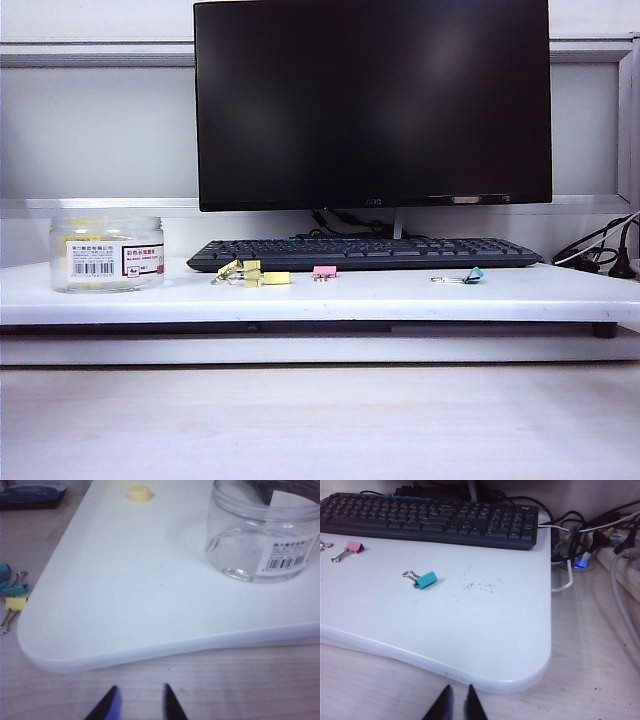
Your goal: Pick up the clips with the largest number of clips of the same color on the table and place them in a round transparent plastic box.
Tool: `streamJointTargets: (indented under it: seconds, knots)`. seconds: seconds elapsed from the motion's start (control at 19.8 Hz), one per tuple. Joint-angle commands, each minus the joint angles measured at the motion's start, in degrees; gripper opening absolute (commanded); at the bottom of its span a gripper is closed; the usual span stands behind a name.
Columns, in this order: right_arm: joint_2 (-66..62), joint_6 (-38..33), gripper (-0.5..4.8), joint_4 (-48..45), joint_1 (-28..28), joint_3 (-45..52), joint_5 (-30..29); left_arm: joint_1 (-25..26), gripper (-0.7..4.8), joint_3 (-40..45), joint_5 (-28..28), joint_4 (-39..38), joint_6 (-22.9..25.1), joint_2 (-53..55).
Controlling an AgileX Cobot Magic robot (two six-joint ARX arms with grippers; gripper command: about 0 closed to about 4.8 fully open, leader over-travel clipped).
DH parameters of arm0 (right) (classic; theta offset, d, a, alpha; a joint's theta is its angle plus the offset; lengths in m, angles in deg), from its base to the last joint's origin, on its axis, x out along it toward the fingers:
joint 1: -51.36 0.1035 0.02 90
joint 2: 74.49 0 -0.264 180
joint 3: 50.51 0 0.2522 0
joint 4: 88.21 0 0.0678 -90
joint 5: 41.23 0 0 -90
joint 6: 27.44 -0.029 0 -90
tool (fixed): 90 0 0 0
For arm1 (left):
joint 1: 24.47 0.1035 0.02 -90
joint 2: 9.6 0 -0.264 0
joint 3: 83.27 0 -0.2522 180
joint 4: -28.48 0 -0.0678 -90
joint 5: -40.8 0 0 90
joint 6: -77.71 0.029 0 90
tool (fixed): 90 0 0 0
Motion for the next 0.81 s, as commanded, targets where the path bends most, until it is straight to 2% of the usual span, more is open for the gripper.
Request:
streamJointTargets:
  seconds: [0.05,0.51,0.61,0.66,0.71,0.76,0.81]
  knots:
    - [0.1,0.2,0.44,0.2,0.0,0.0,0.0,0.0,1.2,0.1,0.2,0.7,-0.2,0.0]
    - [0.1,-0.2,0.44,-0.2,0.0,0.0,-0.1,0.0,1.2,0.1,0.2,0.7,-0.2,0.0]
    - [0.1,-5.6,0.44,-0.7,0.0,0.0,-0.3,0.0,1.21,0.1,0.6,0.8,-0.4,0.0]
    - [0.1,-13.8,0.44,-1.2,0.0,0.0,-0.5,0.0,1.2,0.1,1.9,0.8,-4.2,0.0]
    - [0.1,-17.6,0.44,-1.5,0.1,0.0,-0.5,0.0,1.2,0.1,3.4,0.8,-8.0,0.0]
    - [0.1,-25.2,0.44,-2.1,0.1,0.0,-0.5,0.0,1.2,0.1,5.5,0.8,-13.5,0.0]
    - [0.1,-28.7,0.44,-3.0,0.1,0.0,-0.5,0.0,1.21,0.1,6.7,0.8,-16.2,0.0]
